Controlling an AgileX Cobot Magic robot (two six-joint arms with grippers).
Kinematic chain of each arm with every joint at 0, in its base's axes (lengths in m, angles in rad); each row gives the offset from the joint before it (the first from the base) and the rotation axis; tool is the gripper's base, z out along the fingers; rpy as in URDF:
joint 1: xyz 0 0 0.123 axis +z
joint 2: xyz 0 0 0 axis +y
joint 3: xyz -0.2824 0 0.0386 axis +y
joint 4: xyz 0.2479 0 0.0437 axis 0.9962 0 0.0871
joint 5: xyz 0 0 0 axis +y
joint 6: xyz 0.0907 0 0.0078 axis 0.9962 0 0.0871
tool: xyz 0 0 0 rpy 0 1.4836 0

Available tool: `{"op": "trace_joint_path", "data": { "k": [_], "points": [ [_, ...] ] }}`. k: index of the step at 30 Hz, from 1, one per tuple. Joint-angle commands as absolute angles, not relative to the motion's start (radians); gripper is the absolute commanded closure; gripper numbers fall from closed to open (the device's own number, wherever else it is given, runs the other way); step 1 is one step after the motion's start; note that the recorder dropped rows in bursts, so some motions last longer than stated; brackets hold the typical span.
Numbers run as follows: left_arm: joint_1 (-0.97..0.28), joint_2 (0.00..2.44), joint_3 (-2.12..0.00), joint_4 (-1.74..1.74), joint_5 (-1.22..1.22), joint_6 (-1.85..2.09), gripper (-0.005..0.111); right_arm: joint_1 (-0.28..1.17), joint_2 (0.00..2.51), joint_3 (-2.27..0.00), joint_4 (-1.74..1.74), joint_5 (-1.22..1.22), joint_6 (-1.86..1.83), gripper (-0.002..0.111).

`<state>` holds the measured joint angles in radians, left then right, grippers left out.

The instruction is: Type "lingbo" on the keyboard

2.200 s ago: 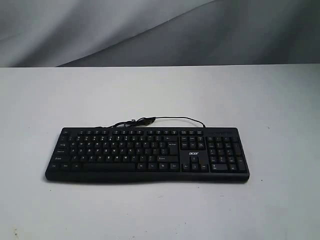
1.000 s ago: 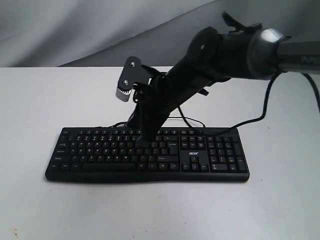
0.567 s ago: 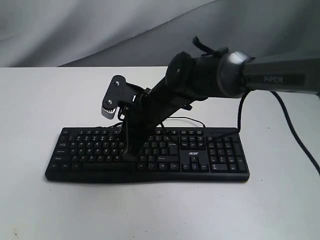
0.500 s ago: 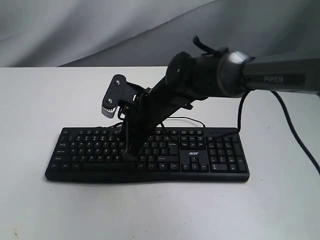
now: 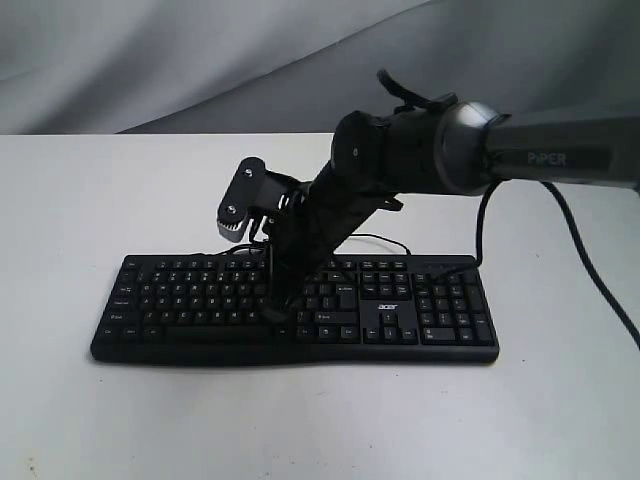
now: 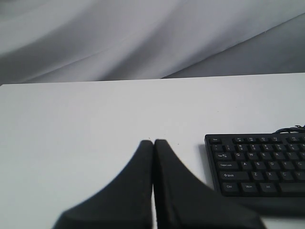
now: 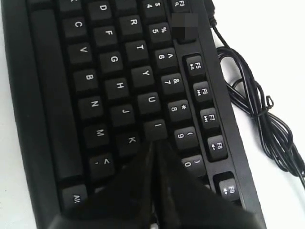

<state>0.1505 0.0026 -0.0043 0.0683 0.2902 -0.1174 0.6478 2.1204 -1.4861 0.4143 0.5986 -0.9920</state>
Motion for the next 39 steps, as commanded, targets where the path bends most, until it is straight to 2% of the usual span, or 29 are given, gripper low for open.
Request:
{"op": "trace_joint_path", "data": {
  "k": [1, 39],
  "points": [
    [0.152, 0.0, 0.0, 0.06, 0.286, -0.121, 0.106, 0.651, 2.125, -1.49, 0.415, 0.619, -0.983, 0.108],
    [0.152, 0.0, 0.0, 0.06, 0.286, -0.121, 0.106, 0.656, 2.162, -1.49, 0.45, 0.605, -1.042, 0.108]
  ]
}}
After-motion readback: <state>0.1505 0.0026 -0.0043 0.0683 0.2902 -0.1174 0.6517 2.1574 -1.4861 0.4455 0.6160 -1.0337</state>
